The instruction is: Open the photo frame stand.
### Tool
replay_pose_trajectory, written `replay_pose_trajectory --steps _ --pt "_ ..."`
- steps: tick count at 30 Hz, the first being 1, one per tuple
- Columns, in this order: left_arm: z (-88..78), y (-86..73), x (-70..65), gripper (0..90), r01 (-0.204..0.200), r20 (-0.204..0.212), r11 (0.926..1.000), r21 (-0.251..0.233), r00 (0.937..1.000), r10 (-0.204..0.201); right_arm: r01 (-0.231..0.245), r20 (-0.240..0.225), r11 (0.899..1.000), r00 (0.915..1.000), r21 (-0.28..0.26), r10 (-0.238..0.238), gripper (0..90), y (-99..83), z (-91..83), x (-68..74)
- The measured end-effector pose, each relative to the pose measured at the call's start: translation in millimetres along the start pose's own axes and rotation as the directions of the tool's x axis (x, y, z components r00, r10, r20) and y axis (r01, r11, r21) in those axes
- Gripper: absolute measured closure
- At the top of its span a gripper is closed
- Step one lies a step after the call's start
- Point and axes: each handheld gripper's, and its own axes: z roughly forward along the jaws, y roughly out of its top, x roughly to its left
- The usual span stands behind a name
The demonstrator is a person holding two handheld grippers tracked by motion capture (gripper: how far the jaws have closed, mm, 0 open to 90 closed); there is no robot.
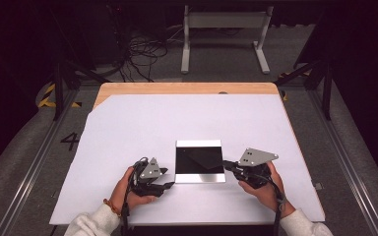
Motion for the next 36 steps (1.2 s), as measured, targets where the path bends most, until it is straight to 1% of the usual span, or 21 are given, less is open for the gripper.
replay_pose_trajectory --steps 5,9,13,18,21,22,25,33,36 --pt "-0.3 0.3 -1.3 48.0 -0.008 0.0 1.0 0.0 1.0 0.008 -0.001 0.005 1.0 1.0 -0.014 0.001 90.0 2.1 1.0 -0.3" --pt "-0.7 0.5 -1.5 49.3 -0.011 -0.004 0.9999 0.0 0.9999 0.011 0.007 0.009 1.0 0.9999 -0.014 -0.006 90.0 3.4 2.5 -0.2" --pt "-2.2 0.8 -1.5 49.9 -0.012 -0.004 0.9998 -0.018 0.9999 0.012 0.009 0.01 1.0 0.9999 -0.017 -0.009 90.0 4.0 2.7 -0.4" --pt "-2.7 1.2 -1.9 49.4 -0.012 -0.002 0.9996 -0.027 0.9999 0.012 0.01 0.016 1.0 0.9998 -0.024 -0.01 90.0 4.9 3.4 -1.0" --pt "-3.1 1.2 -2.3 49.4 -0.01 -0.002 0.9997 -0.024 1.0 0.01 0.009 0.024 1.0 0.9997 -0.029 -0.008 90.0 6.4 4.6 -1.2" --pt "-2.9 1.0 -1.9 49.3 -0.01 0.002 0.9995 -0.031 0.9999 0.01 0.0 0.021 1.0 0.9998 -0.031 0.0 90.0 5.8 5.2 -2.0" --pt "-2.8 0.8 -1.3 49.0 -0.01 -0.002 0.9996 -0.027 1.0 0.009 0.002 0.023 0.999 0.9997 -0.033 -0.001 90.0 5.7 5.4 -2.2" --pt "-3.2 1.8 -1.3 48.8 -0.01 0.004 0.9994 -0.032 0.9999 0.01 0.004 0.026 0.999 0.9996 -0.04 -0.003 90.0 6.2 6.7 -3.4" --pt "-3.0 2.1 -1.7 48.8 -0.012 0.005 0.9995 -0.031 0.9999 0.012 -0.003 0.031 0.999 0.9995 -0.042 0.004 90.0 6.8 8.6 -4.5"
